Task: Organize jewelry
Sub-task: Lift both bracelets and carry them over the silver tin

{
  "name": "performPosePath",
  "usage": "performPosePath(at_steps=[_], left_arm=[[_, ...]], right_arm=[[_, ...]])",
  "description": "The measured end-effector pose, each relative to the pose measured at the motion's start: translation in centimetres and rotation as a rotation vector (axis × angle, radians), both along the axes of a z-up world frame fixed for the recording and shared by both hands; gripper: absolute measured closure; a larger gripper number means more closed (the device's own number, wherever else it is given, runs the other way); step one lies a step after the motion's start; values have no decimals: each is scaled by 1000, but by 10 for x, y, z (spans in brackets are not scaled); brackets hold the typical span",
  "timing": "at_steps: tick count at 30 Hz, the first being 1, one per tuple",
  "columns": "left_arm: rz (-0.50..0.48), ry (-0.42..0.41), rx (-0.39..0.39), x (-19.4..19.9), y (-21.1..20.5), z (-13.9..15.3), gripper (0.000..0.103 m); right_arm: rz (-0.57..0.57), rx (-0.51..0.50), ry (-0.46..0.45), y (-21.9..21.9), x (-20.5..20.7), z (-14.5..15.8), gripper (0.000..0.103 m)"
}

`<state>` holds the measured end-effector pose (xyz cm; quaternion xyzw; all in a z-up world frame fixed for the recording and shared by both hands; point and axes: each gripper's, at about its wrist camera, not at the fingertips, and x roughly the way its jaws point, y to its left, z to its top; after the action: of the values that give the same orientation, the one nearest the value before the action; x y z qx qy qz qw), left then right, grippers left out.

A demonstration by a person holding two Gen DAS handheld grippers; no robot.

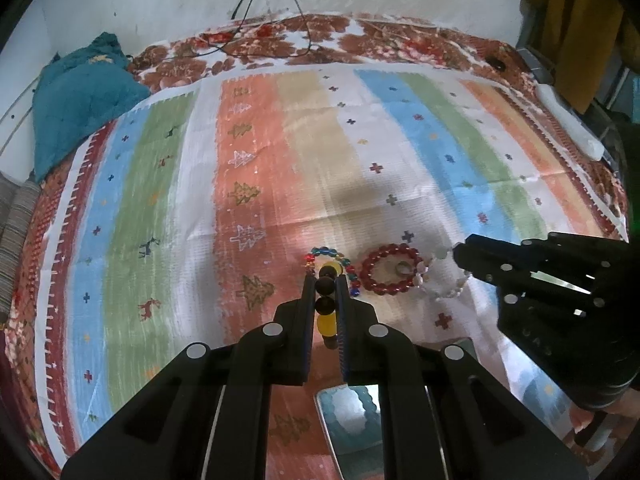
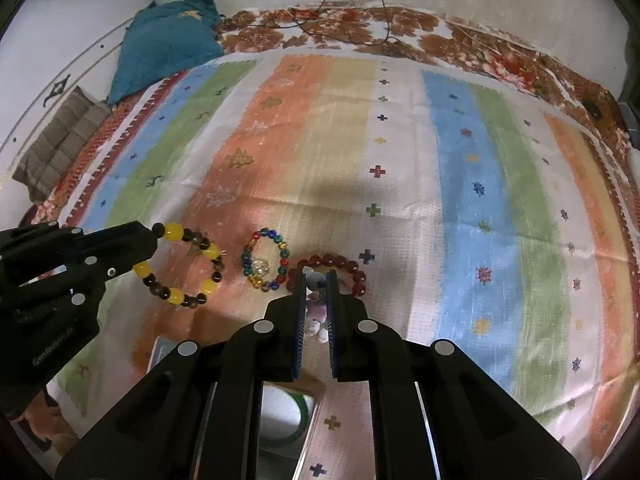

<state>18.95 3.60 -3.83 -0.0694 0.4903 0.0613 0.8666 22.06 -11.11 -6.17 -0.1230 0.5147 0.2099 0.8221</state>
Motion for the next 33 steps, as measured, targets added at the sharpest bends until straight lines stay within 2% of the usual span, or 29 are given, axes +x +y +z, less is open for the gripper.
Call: performPosePath(at_steps=[16, 24, 33], left_arm=[[-49, -65, 4, -34, -24, 23, 94], [-57, -91, 0, -52, -28, 29, 94], [-63, -84, -2, -67, -30, 25, 94]], right_arm=[[38, 51, -44, -6, -36, 30, 92], [58, 55, -59, -7, -57, 36, 92], [79, 54, -54, -13, -74, 36, 92]])
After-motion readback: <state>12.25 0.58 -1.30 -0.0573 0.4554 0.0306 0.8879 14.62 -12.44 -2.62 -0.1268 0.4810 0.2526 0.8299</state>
